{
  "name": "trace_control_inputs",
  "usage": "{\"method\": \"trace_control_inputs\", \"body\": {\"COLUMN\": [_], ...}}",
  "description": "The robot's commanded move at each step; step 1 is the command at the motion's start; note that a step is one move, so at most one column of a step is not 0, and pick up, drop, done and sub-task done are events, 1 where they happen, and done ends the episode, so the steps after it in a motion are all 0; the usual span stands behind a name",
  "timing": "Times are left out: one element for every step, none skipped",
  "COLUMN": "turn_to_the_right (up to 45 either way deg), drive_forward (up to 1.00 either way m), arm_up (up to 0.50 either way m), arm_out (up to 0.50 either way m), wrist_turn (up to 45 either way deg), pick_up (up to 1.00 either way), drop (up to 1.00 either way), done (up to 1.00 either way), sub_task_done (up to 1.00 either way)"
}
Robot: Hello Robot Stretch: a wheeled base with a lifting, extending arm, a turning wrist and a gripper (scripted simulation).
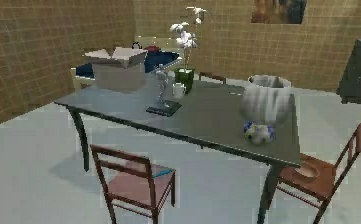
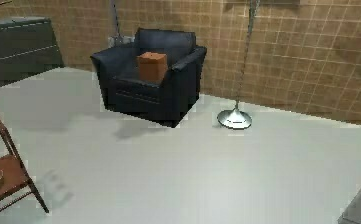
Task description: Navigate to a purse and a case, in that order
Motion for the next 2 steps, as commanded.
{"method": "trace_control_inputs", "body": {"turn_to_the_right": [-45.0, -18.0], "drive_forward": [0.0, 0.0], "arm_up": [0.0, 0.0], "arm_out": [0.0, 0.0], "wrist_turn": [0.0, 0.0], "pick_up": [0.0, 0.0], "drop": [0.0, 0.0], "done": [0.0, 0.0], "sub_task_done": [0.0, 0.0]}}
